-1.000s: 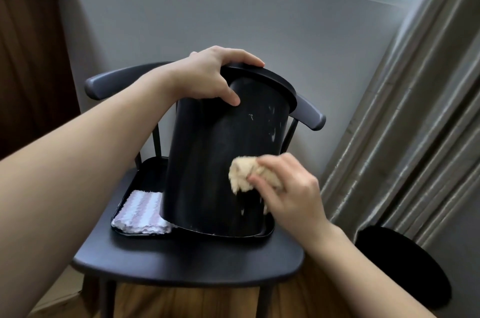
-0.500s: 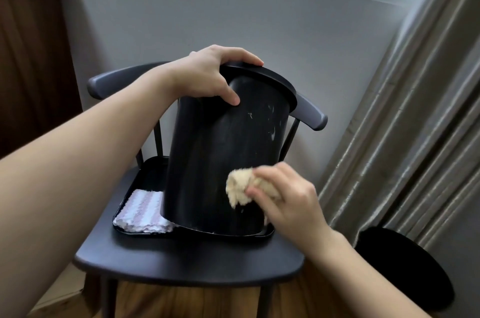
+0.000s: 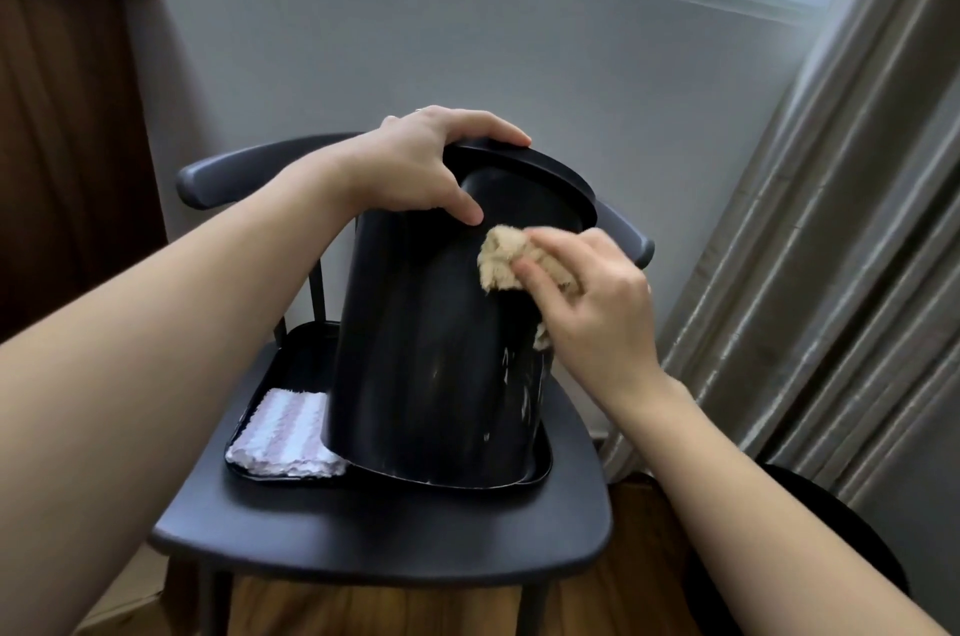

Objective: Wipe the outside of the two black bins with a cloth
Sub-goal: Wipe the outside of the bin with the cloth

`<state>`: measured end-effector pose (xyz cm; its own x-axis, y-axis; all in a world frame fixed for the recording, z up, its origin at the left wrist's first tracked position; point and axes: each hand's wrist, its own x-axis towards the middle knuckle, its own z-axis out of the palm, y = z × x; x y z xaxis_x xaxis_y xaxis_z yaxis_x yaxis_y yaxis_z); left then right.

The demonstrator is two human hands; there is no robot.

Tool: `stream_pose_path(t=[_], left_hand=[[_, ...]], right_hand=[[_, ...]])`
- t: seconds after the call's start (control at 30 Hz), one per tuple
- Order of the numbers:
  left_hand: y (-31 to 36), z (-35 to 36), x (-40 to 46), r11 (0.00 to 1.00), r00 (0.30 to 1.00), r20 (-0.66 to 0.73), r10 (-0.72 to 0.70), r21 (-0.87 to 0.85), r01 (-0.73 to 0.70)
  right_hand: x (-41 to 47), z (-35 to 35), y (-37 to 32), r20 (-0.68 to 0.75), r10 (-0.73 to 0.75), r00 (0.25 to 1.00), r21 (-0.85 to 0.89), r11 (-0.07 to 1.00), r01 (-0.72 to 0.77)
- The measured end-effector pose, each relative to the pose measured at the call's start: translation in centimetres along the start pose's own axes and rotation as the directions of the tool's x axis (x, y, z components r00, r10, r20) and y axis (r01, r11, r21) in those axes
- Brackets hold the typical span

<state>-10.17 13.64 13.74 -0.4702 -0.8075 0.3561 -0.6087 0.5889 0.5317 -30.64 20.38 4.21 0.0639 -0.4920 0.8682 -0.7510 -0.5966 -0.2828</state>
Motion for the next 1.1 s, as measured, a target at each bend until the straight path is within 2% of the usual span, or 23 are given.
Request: stream_pose_path(t=[0.13, 0.37, 0.43, 0.53, 0.6, 0.8, 0.97, 1.1], left_hand=[[0.2, 0.1, 0.0, 1.000, 1.000, 0.003, 0.016, 0.026, -0.016], [-0.1, -0.2, 0.0, 1.000, 1.000, 0.019, 0.019, -0.001, -0.019], [0.0, -0.2, 0.0, 1.000, 1.000, 0.018, 0.015, 0.000, -0.015], [0.0, -0.2, 0.1, 1.000, 1.000, 0.019, 0.016, 0.007, -0.016], [-0.1, -0.1, 0.2, 1.000, 1.000, 0.018, 0.018, 0.009, -0.019], [-0.5, -0.2, 0.2, 1.000, 1.000, 0.005, 0.002, -0.031, -0.002], [-0.6, -0.1, 0.3, 0.998, 1.000, -0.001, 0.001, -0.063, -0.001], [-0.6, -0.1, 0.4, 0.998, 1.000, -0.005, -0.003, -0.068, 0.003]], right_hand=[[2.5, 0.1, 0.2, -0.059, 0.115, 0.992, -0.010, 0.993, -0.116], [-1.1, -0.3, -0.3, 0.145, -0.055, 0.988, 0.020, 0.998, 0.052], [0.0, -0.4, 0.0, 0.108, -0.053, 0.993, 0.009, 0.999, 0.052], [2.3, 0.0, 0.2, -0.003, 0.066, 0.998, -0.002, 0.998, -0.066], [2.6, 0.2, 0.3, -0.020, 0.113, 0.993, 0.018, 0.993, -0.113], [-3.0, -0.4, 0.7, 0.126, -0.057, 0.990, 0.116, 0.992, 0.042], [-3.8, -0.7, 1.7, -0.008, 0.045, 0.999, 0.137, 0.990, -0.043], [-6.0, -0.5, 2.0, 0.134, -0.032, 0.991, 0.173, 0.985, 0.009]])
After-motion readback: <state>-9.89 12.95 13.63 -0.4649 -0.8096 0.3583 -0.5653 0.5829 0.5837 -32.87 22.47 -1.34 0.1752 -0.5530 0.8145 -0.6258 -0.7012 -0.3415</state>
